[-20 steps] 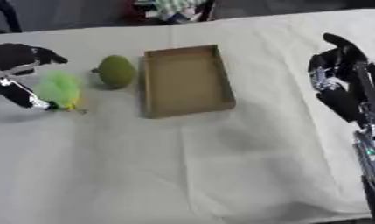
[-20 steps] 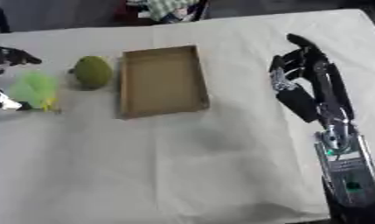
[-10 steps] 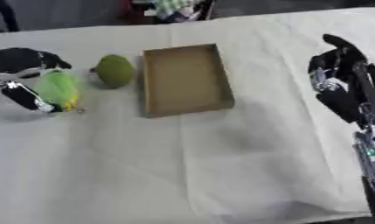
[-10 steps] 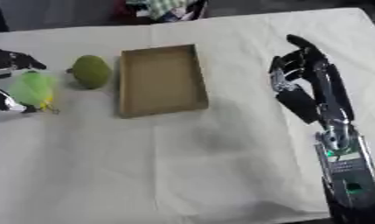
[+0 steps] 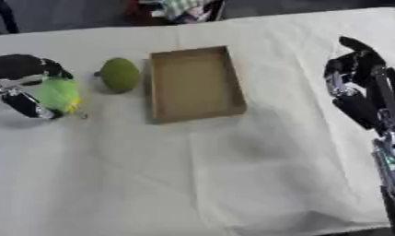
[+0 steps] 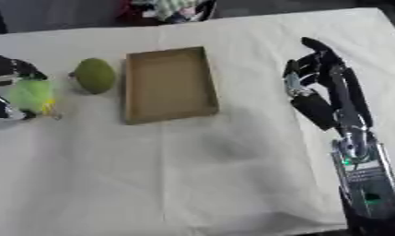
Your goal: Pick up objects on the table and place them in the box.
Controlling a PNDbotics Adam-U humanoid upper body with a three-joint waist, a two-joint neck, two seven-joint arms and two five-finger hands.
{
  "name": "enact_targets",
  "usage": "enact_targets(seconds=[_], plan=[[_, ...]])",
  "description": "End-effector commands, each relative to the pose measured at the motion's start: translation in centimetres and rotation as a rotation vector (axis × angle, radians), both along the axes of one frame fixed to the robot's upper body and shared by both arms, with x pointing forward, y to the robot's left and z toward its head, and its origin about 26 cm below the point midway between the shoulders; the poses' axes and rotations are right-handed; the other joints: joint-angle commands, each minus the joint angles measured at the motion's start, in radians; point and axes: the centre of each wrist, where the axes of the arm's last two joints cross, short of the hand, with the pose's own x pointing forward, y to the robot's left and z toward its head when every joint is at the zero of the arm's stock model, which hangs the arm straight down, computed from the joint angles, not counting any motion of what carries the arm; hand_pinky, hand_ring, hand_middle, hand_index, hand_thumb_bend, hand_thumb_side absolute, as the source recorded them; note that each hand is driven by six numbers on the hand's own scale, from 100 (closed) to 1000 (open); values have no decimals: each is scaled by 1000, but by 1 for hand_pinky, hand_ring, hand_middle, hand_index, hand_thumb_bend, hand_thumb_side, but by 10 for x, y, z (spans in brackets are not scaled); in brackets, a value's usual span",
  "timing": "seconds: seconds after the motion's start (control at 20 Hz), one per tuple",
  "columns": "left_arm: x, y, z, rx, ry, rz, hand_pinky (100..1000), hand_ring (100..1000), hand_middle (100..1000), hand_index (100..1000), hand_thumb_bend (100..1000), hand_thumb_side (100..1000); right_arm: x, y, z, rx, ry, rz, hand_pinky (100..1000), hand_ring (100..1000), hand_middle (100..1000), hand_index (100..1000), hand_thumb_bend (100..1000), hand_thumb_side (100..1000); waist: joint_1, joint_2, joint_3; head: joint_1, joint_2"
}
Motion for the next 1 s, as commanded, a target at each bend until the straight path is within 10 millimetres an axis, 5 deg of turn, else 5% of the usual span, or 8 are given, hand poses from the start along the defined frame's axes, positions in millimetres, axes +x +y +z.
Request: enact_targets(seconds=[0.05, 0.45, 0.55, 0.9, 1.0], plan=[[0, 8, 14, 11, -38, 26, 669, 716, 741, 892, 429, 324, 1, 0, 7, -5, -24, 8, 512, 581, 578, 915, 100, 583, -2, -13, 0, 2, -1], [-2, 10, 15, -6, -91, 23, 468, 519, 542, 749, 265, 100, 1, -1, 7, -5, -23, 4, 512, 581, 578, 916, 100, 581, -3, -11, 0, -1, -3], [-3, 9, 19, -14, -128, 8, 398, 459, 469, 677, 224, 100, 1, -1, 7, -5, -22, 3, 512, 581, 578, 916, 100, 580, -3, -11, 1, -2, -4], [-4, 9, 22, -22, -156, -6, 398, 459, 469, 677, 224, 100, 1, -1, 7, -4, -23, 3, 512, 581, 578, 916, 100, 580, -3, -11, 1, -3, -4], [-3, 5, 38, -18, -197, -46, 356, 417, 413, 614, 184, 100, 1, -2, 6, -6, -18, 1, 512, 580, 577, 916, 100, 577, -1, -16, 3, -3, -3]])
